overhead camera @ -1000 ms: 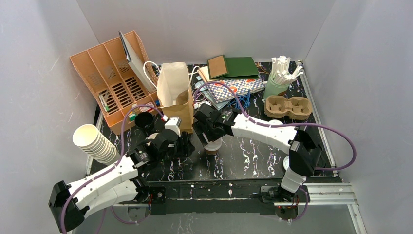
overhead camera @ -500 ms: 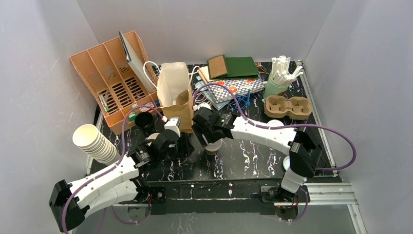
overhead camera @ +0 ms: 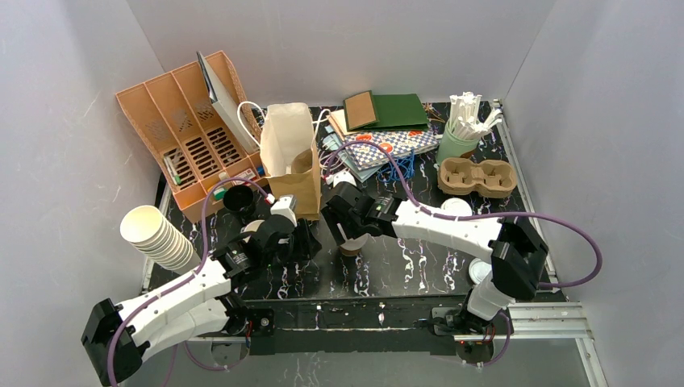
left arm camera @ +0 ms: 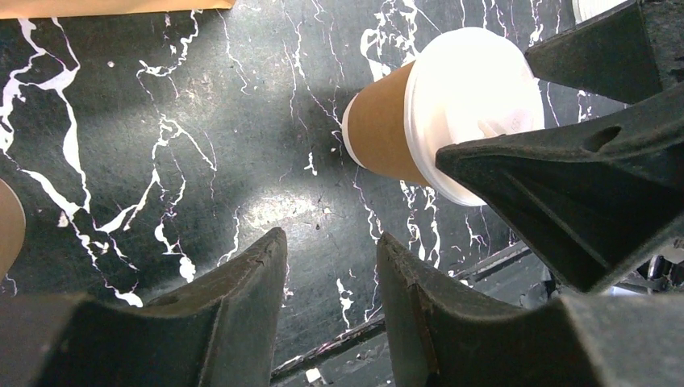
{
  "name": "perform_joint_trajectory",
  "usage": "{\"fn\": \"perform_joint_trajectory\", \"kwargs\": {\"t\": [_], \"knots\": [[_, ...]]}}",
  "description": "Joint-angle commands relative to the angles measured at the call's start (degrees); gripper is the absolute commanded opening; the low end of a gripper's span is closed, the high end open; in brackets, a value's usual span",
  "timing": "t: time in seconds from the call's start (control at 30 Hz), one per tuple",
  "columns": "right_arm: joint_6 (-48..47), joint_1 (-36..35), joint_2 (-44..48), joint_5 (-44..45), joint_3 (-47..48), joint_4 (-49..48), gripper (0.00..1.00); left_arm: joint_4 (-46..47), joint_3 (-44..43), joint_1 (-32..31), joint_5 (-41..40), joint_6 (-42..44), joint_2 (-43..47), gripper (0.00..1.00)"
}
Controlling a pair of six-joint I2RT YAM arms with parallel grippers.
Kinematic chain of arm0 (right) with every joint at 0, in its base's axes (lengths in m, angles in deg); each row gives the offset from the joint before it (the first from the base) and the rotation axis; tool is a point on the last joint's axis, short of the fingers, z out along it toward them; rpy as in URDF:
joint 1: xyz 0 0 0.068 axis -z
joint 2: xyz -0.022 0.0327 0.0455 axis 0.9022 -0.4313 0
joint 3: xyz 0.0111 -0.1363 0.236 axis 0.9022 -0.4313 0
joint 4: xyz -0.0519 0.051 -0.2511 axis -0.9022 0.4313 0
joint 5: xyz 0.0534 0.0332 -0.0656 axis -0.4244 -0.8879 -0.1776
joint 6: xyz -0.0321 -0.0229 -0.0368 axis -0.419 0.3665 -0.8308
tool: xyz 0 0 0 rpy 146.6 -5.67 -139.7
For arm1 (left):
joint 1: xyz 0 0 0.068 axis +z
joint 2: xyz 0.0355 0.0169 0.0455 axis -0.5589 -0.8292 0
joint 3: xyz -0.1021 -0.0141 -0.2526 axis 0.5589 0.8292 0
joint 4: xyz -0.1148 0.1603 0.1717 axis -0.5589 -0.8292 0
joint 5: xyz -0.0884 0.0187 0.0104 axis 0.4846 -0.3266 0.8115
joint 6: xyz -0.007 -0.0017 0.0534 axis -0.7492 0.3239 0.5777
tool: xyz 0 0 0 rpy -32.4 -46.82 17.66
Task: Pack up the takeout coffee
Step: Close the cup lid on the coffee cup.
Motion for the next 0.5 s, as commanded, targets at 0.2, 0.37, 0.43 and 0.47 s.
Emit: {"fn": "perform_joint_trajectory", "kwargs": {"t": [0.2, 0.37, 0.43, 0.47], "knots": [[0.7, -0.4, -1.3, -0.9, -1.8, 4.1, 0.72, 3.1, 0.4, 2.9, 3.0, -0.3, -1.5, 0.42], [-0.2, -0.4, -0.7, 1.2, -1.3, 4.8, 0.71, 5.0, 0.2, 4.6, 5.2, -0.3, -2.6, 0.42], [0.1, -0.3, -0.7, 1.2, -2.4, 4.4, 0.71, 6.1, 0.8, 4.9, 6.0, -0.6, -2.9, 0.41], [0.2, -0.4, -0.5, 1.1, -3.4, 3.6, 0.70, 6.9, 1.2, 5.0, 6.4, -0.8, -3.0, 0.41]]}}
